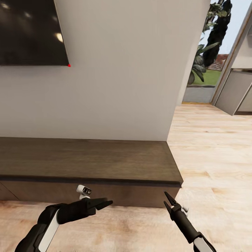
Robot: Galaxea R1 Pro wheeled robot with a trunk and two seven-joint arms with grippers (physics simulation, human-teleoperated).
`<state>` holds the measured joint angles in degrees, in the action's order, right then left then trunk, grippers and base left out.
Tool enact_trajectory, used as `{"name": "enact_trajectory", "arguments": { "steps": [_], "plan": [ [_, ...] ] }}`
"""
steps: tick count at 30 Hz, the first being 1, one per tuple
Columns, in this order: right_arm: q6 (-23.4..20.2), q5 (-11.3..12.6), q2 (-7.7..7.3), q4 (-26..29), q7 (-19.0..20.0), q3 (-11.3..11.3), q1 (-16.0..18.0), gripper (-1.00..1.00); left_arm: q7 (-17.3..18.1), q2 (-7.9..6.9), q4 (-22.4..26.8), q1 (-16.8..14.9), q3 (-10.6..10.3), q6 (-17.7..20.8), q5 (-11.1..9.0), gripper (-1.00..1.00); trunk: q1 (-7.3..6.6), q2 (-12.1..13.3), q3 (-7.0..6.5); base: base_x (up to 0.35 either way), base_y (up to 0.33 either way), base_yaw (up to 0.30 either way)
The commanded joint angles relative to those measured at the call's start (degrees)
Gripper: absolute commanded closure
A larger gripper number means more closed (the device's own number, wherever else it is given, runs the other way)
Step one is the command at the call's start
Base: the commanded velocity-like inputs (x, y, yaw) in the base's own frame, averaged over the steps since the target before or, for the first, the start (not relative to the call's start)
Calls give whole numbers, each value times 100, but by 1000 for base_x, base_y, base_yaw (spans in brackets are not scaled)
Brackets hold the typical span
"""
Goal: Place each of the two pumpkins and all three candles from the living room inside a cabinet in the living room (use any cabinet), then make sure every cabinet is closed, and position the cauldron so it is next to a table in the living room.
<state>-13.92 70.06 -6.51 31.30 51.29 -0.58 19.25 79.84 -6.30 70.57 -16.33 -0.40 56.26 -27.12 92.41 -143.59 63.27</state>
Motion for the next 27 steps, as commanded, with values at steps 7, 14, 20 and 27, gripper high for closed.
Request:
{"name": "enact_trajectory", "arguments": {
  "steps": [7, 14, 20, 27],
  "plan": [
    [-58, 48, 0, -2, 13, -11, 0, -100, 5, 0, 1, -2, -4, 60, -13, -100, -1, -2, 5, 0, 0, 0],
    [-58, 257, -7, -2, 19, -4, 1, -100, 5, 4, 1, -2, -2, 60, -22, -100, -1, -2, 5, 6, 0, 0],
    [-58, 326, -16, -2, 21, -3, 0, -100, 5, 5, 1, -2, -4, 60, -21, -100, -1, -2, 5, 60, 0, 0],
    [-58, 333, -17, -1, 22, -3, 0, -100, 5, 6, 1, -2, -4, 60, -13, -100, -1, -2, 5, 43, 0, 0]
  ]
}}
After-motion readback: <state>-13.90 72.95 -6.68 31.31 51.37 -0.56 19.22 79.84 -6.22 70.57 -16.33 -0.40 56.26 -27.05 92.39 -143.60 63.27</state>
